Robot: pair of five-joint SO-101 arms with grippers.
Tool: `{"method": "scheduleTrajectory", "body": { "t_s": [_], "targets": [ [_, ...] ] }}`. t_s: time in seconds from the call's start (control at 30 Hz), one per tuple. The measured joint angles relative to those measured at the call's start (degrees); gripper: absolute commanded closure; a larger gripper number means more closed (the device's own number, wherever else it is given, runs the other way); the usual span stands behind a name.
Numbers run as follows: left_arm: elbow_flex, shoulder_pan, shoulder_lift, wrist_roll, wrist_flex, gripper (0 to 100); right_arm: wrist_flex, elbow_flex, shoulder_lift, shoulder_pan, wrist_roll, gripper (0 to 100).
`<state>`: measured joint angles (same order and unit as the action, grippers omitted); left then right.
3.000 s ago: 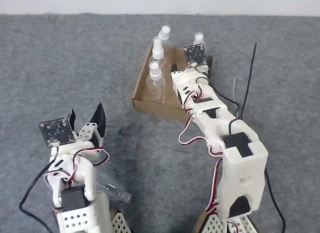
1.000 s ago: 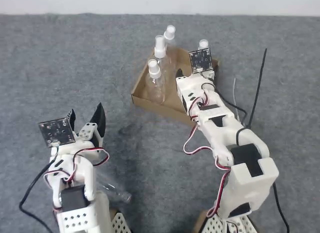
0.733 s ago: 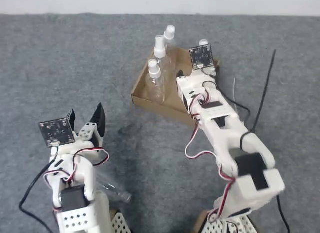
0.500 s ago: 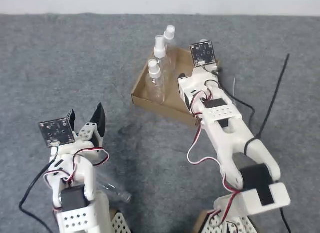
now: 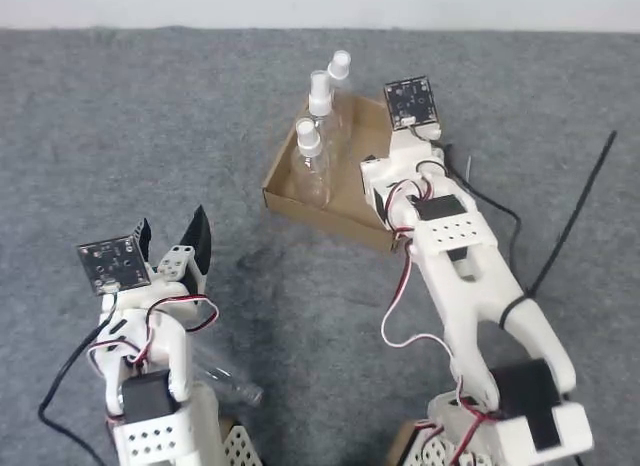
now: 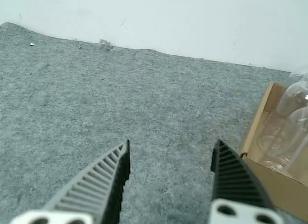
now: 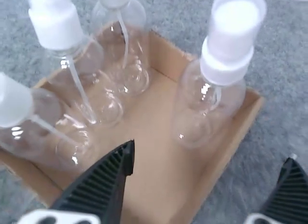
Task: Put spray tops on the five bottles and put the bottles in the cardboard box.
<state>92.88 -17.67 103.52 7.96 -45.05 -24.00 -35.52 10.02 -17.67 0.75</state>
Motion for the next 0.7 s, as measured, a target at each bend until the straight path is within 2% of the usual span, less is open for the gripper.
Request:
{"method": "scheduleTrajectory", "body": {
  "t_s": [0.17, 0.7],
  "targets": [
    [0.0, 0.0, 0.0, 0.0, 0.0, 74, -3.7, 0.0, 4.0, 0.0, 0.0, 60.4],
    [0.0, 0.0, 0.0, 0.0, 0.0, 74, -28.9, 0.0, 14.2, 0.0, -0.3, 60.2]
  ]
}}
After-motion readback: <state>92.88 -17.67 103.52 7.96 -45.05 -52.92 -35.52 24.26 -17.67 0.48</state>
